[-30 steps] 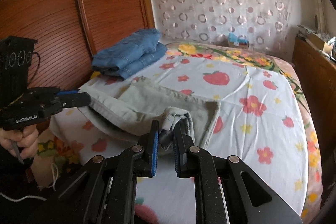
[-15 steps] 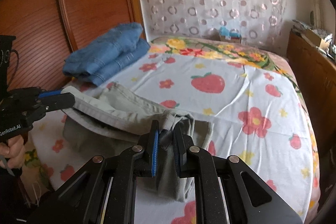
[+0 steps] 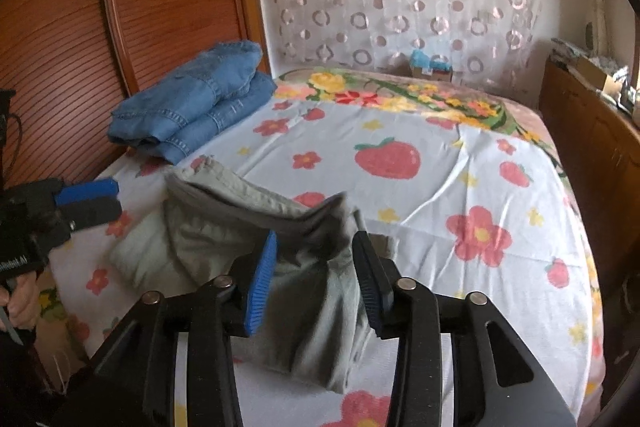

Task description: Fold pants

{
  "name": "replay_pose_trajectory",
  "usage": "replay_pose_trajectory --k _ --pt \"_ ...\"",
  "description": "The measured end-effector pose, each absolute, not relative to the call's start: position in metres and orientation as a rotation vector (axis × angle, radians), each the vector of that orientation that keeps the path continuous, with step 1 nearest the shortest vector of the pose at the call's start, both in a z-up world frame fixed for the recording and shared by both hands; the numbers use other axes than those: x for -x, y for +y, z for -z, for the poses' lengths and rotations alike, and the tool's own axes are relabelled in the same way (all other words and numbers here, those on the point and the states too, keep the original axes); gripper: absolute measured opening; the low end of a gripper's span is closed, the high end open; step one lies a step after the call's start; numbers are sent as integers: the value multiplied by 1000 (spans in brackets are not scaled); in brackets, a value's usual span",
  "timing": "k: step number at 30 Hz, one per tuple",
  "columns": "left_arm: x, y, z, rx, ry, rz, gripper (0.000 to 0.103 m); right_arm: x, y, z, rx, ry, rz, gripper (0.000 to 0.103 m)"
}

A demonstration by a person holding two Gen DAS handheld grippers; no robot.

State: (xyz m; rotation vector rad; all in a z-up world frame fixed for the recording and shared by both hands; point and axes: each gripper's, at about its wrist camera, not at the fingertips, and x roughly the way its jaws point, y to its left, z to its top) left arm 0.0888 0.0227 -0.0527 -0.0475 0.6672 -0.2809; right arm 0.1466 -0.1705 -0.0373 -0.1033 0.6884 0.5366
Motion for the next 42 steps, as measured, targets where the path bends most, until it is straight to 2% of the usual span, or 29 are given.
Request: replay_pose_trajectory --k 16,25,30,32,34,39,42 --pt "-78 26 98 37 787 265 31 -102 -204 72 111 799 -574 40" --pt "-83 25 109 15 824 236 31 -107 -211 81 99 832 -572 35" --pt "-83 28 110 28 820 238 32 -110 -214 84 83 846 -589 26" --pt "-83 28 111 28 817 238 33 -110 -213 84 80 849 -608 13" --pt "-83 28 112 24 814 239 33 -109 -212 84 90 843 -617 9" --pt "-83 30 112 31 811 240 34 -109 -222 76 96 792 -544 2" --pt "-83 31 111 25 809 239 34 -112 -228 74 81 793 -529 2"
